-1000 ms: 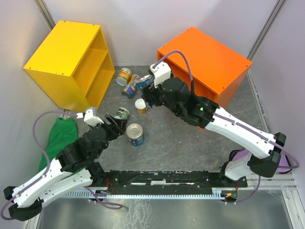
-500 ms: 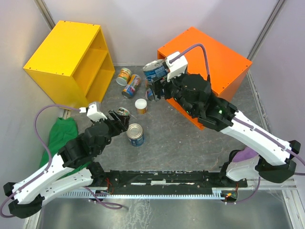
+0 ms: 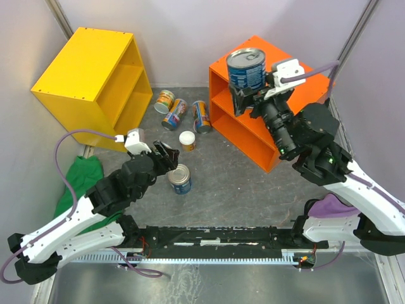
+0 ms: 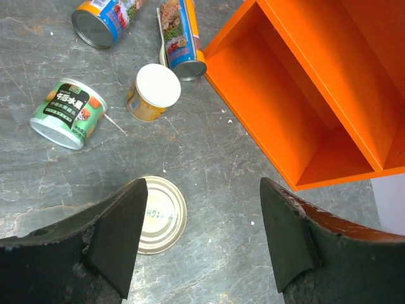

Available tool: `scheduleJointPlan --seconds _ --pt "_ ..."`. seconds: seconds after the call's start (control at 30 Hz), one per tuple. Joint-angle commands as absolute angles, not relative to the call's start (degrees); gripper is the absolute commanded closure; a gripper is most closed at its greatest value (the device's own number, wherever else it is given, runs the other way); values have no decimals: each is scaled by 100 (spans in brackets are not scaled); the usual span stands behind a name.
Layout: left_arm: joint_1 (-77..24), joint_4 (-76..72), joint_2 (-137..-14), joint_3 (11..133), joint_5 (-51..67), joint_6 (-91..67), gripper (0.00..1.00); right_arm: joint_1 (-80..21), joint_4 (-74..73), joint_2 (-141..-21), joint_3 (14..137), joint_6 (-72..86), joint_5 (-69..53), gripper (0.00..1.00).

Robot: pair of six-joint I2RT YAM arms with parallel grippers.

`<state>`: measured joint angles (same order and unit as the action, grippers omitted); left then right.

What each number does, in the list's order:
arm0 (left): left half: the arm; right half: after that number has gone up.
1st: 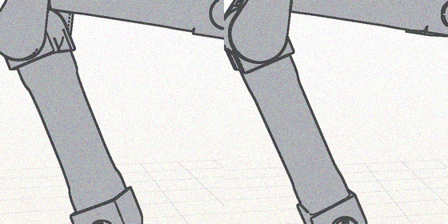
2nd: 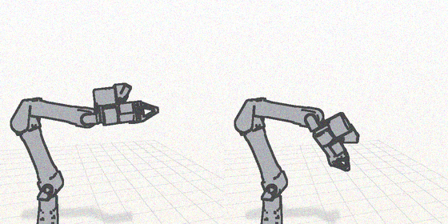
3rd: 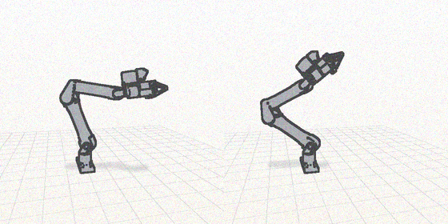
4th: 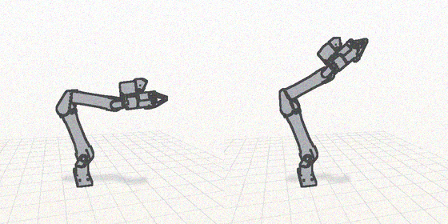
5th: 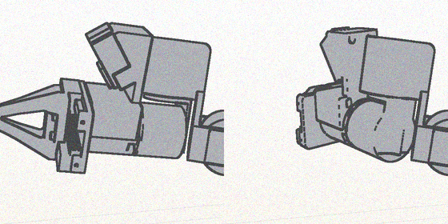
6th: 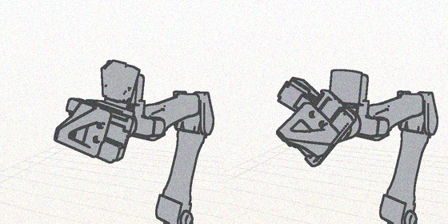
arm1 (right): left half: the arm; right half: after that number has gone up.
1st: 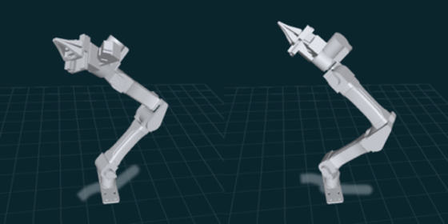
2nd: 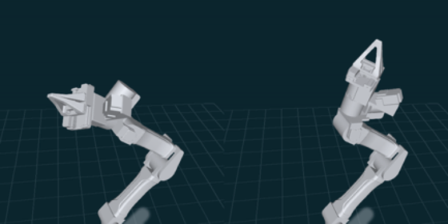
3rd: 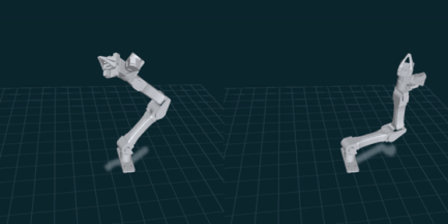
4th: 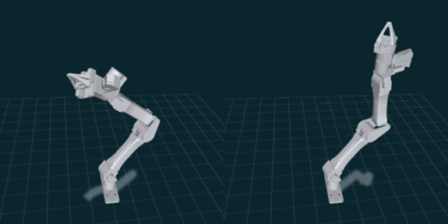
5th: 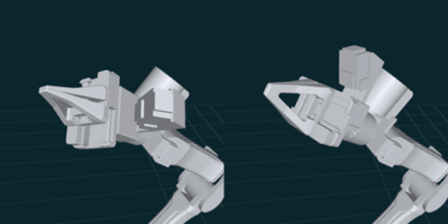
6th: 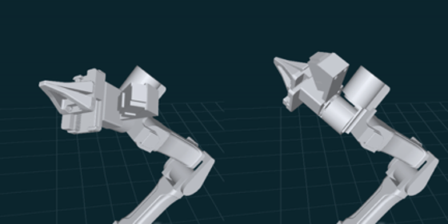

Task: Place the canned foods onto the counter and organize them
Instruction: Place the canned food on the counter.

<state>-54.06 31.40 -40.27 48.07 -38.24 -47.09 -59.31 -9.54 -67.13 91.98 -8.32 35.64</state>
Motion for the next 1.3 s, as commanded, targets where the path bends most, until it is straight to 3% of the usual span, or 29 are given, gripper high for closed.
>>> scheduleJointPlan --seconds 0.0,0.8,1.27 --pt "-5388 2784 -4136 5097 -3771 -4394 22 -5755 813 -6341 9225 -1549 3812 72" --pt "-5293 2281 -4398 4831 -3529 -3727 20 -3336 1944 -6246 7582 -492 3075 74" --pt "-5175 1933 -4330 4448 -3388 -3468 19 -3021 2500 -6460 6799 -12 2819 75"
